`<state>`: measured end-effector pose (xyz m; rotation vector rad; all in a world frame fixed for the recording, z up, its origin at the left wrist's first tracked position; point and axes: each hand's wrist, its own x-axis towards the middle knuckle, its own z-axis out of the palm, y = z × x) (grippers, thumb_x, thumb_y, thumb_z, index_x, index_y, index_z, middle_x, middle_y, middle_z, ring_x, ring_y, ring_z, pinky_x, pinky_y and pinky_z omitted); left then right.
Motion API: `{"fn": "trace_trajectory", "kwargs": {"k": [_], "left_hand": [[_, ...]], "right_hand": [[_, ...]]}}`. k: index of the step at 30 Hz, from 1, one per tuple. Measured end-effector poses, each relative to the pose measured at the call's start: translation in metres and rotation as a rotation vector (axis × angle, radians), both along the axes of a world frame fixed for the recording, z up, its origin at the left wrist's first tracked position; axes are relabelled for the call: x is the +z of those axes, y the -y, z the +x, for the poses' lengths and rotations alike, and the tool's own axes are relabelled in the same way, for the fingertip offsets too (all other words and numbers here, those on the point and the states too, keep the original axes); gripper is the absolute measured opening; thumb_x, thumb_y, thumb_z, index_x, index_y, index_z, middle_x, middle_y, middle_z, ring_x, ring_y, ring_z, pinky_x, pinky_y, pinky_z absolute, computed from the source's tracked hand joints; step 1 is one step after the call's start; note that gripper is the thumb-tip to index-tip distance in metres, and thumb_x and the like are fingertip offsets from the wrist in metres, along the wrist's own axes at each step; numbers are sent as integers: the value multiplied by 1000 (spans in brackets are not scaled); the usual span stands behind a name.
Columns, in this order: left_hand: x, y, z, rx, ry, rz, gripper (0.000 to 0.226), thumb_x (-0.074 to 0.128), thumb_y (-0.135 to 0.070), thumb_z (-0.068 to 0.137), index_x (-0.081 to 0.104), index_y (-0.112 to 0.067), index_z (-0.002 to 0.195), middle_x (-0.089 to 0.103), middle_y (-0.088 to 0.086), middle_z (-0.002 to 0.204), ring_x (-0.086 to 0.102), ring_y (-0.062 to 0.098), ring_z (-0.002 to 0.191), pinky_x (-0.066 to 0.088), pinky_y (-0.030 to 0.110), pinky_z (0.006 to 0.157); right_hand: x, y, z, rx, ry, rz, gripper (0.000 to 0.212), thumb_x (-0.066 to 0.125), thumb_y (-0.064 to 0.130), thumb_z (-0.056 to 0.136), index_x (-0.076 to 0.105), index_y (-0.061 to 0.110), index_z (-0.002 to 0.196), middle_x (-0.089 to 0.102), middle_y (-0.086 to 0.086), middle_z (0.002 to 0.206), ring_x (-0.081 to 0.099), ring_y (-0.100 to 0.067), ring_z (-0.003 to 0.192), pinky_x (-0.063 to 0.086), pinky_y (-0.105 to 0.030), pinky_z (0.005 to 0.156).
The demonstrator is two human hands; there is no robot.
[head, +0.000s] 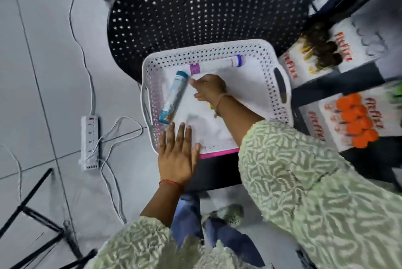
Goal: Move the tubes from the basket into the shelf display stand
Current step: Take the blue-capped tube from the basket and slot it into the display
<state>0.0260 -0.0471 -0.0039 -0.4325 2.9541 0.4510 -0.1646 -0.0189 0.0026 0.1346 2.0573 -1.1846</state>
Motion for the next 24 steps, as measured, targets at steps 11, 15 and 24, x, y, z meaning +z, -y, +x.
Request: {"fn": "trace_trajectory", "kwargs": {"k": [11,15,24], "left_hand": [[-2,5,3,-47,-35,16,59,9,-39,96,44,-4,129,52,18,131,48,40,119,33,44,101],[0,5,2,-57,7,15,56,22,-40,92,42,-4,131,47,18,136,42,41,124,19,39,104],[50,-47,-35,-162,-58,188,80,-2,-52,92,38,7,130,41,30,136,36,48,125,29,59,102]], "right_hand": [[-8,38,-5,-323,62,-169,23,76,12,69,61,7,85,67,-14,85,64,-27,74,58,-45,73],[40,-25,-15,-451,-69,-347,26,72,3,72,51,12,84,52,-4,74,53,-18,65,53,-31,61],[168,-194,4,-586,-542,-185,37,80,15,63,45,23,57,48,-4,61,45,-20,59,45,-41,53]]}}
